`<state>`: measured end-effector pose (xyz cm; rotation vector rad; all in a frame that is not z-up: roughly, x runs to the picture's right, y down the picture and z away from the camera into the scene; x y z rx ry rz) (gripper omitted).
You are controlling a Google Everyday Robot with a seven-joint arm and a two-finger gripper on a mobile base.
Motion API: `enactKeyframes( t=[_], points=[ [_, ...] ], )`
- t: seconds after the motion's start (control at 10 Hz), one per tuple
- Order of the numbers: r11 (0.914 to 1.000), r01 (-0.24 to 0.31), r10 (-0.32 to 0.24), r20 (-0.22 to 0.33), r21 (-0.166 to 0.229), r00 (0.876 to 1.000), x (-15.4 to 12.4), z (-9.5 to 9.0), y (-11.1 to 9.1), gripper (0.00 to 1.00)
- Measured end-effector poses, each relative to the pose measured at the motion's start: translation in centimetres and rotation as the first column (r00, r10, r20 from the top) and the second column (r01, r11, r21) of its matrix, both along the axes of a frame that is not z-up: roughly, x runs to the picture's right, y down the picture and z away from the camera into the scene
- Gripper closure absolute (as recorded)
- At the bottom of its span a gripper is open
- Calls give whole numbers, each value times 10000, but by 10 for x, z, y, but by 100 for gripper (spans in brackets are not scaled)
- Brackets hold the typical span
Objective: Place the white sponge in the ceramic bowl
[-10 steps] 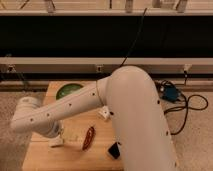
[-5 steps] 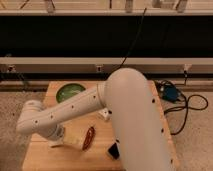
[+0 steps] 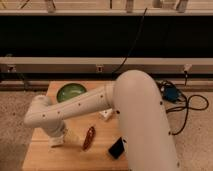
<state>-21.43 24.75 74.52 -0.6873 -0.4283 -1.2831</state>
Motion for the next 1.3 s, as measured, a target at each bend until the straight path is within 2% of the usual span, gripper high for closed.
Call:
enactKeyframes(
  t=[0.1, 0.3, 0.5, 0.8, 1.3],
  points=[
    [9999, -119, 121, 404, -48, 9991, -5, -3, -8, 20],
    [9998, -101, 115, 782, -182, 9969, -12, -1, -14, 20],
    [9996, -79, 106, 1093, -259, 9940, -18, 6, -10, 20],
    [9997, 127, -98, 1388, -196, 9903, -25, 24, 0, 20],
    [9977, 652, -616, 1541, -185, 9861, -37, 45, 7, 20]
  ],
)
